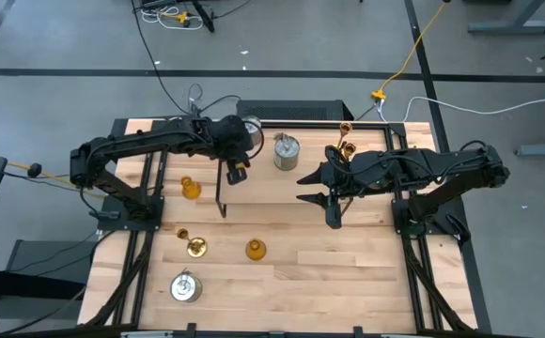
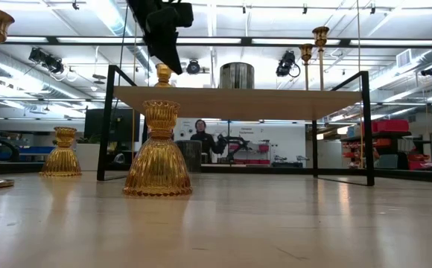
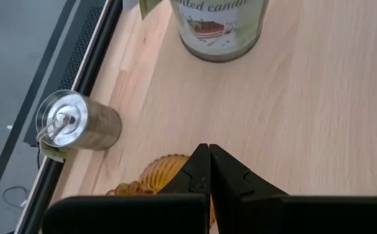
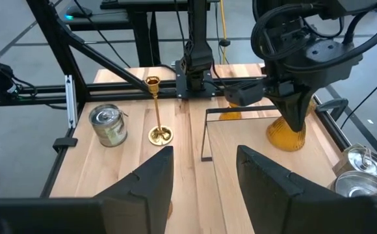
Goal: Pick & Place candle stick holders
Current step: Put the top glass candle holder on the shelf
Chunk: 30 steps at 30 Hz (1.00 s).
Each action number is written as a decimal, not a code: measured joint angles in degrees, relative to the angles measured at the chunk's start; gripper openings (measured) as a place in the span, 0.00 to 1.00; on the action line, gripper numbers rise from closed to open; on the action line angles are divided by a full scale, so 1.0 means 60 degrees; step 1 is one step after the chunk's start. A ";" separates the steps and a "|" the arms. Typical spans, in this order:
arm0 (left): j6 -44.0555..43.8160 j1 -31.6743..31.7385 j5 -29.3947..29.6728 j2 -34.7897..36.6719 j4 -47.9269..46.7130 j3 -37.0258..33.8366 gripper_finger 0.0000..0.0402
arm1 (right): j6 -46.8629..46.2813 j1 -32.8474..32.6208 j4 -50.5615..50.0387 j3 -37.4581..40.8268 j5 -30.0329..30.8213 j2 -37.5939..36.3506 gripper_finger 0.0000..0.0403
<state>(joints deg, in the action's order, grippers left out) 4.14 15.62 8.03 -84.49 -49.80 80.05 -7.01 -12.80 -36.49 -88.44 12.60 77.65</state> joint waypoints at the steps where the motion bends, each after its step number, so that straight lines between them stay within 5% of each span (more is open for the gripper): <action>1: -0.0002 0.0000 0.0046 0.0000 -0.0024 0.0000 0.00 | 0.0001 0.0000 0.0000 0.0000 0.0000 0.0000 0.42; 18: 0.0025 0.0058 0.0671 0.0000 -0.0522 0.0000 0.00 | 0.0001 0.0000 0.0000 0.0000 -0.0004 0.0000 0.42; 25: -0.0073 0.0055 -0.0196 0.0000 -0.0101 0.0000 0.00 | -0.0159 0.0000 -0.0007 0.0000 -0.0018 0.0000 0.42; 30: -0.0069 0.0090 0.0036 0.0004 0.0572 -0.0001 0.00 | -0.0173 0.0000 -0.0007 0.0000 -0.0015 0.0000 0.42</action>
<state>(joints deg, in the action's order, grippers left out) 3.73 16.16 8.24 -84.47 -46.37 80.04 -8.05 -12.80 -36.53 -88.44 12.51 77.65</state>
